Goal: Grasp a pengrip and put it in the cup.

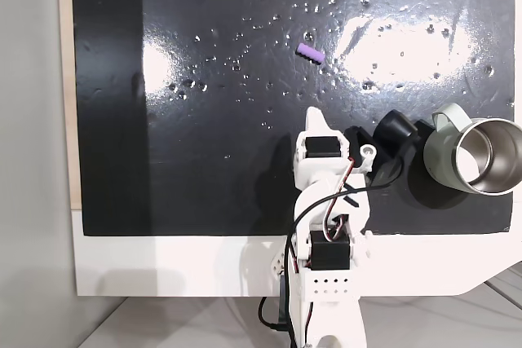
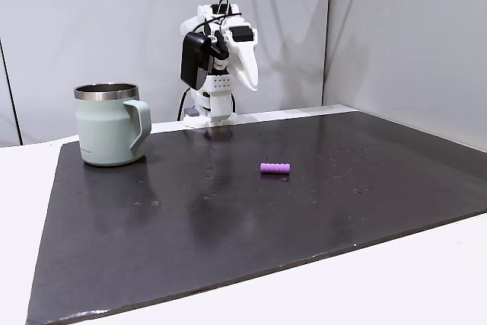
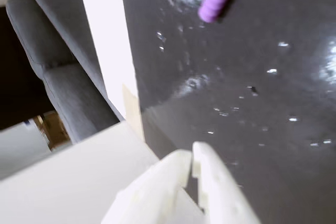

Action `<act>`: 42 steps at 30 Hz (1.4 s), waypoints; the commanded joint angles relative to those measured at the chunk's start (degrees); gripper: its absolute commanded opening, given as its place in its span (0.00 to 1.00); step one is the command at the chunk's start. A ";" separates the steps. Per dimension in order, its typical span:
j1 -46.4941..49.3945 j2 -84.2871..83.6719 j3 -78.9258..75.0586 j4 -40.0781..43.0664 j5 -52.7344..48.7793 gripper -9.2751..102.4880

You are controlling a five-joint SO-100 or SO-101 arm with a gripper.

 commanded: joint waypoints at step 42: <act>-0.44 -85.25 -70.49 23.55 20.57 0.30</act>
